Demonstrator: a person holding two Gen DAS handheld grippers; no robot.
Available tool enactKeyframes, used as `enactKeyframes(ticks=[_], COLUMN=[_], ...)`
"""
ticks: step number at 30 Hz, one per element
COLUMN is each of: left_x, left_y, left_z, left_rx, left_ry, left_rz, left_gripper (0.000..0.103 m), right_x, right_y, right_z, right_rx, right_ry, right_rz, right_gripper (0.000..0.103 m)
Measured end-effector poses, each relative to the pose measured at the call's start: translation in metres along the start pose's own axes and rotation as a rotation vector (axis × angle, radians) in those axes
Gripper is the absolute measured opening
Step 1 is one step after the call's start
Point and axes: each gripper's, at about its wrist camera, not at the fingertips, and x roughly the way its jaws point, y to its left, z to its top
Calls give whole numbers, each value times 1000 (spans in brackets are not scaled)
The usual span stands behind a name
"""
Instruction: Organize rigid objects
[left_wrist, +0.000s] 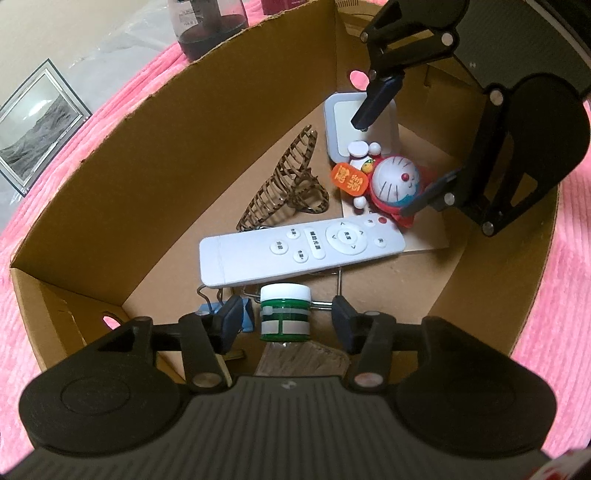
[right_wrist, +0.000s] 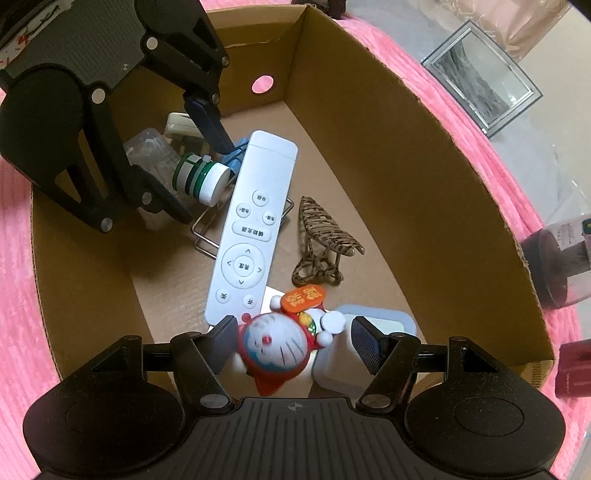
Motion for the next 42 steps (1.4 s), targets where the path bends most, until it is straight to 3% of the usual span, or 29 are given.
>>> enactKeyframes(ticks=[23, 26, 32, 38, 42], left_x=[-41, -50, -69, -93, -110], left_y=[-4, -5, -13, -23, -30], left_z=[-4, -5, -9, -16, -20], left_rx=[-46, -53, -68, -102, -121], left_ry=[-72, -86, -115, -168, -195], left_rz=[40, 52, 65, 85, 108], left_gripper=[53, 63, 66, 81, 86], right_x=[-39, -48, -71, -94, -108], right_y=[2, 1, 5, 13, 17], right_z=[-6, -6, -8, -18, -29], right_rx=[31, 55, 89, 148, 206], right_ry=[-55, -68, -100, -131, -158], right_rz=[-63, -76, -77, -78, -82], right_gripper=[65, 65, 65, 65, 65])
